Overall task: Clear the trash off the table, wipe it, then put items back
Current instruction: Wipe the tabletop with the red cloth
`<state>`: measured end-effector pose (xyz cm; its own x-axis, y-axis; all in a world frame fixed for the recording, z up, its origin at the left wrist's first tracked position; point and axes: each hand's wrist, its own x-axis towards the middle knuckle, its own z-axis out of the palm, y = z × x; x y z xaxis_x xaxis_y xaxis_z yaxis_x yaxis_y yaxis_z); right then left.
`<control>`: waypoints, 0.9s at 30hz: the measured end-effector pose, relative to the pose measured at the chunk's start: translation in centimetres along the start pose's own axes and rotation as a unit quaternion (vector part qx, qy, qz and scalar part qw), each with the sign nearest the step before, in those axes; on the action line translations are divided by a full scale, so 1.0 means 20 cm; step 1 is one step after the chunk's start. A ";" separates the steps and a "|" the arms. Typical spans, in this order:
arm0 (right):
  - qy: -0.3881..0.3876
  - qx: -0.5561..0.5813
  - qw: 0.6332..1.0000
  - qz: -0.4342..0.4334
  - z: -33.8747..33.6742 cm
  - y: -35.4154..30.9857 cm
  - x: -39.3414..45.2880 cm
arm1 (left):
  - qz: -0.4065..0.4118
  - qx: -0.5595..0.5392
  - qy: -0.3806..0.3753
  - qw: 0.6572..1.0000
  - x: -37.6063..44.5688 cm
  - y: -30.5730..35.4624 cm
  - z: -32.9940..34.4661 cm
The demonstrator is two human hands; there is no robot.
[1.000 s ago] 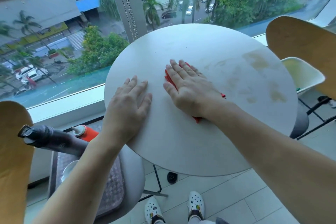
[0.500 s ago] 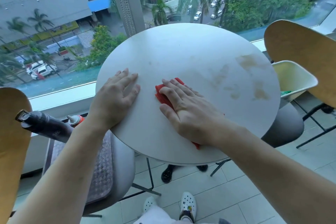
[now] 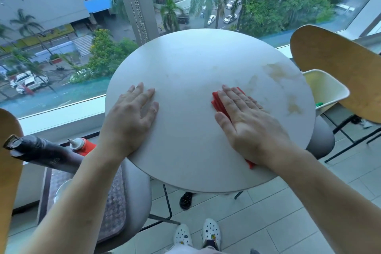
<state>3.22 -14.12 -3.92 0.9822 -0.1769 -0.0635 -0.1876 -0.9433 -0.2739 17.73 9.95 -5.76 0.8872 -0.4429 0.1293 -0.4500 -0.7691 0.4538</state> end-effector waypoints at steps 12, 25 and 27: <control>0.018 -0.023 0.999 0.031 0.03 -0.05 0.28 | 0.018 0.008 0.002 1.000 0.01 -0.01 0.02; -0.011 -0.017 0.996 -0.085 0.05 -0.18 0.30 | 0.009 0.017 0.005 1.000 0.01 0.00 0.01; -0.013 -0.014 0.995 -0.100 0.05 -0.17 0.27 | 0.006 0.019 0.005 1.000 0.01 0.01 0.01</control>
<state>9.19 -11.65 -4.29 0.9991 0.0213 -0.0360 0.0114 -0.9663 -0.2570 17.75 9.67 -5.88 0.8826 -0.4476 0.1440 -0.4642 -0.7807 0.4183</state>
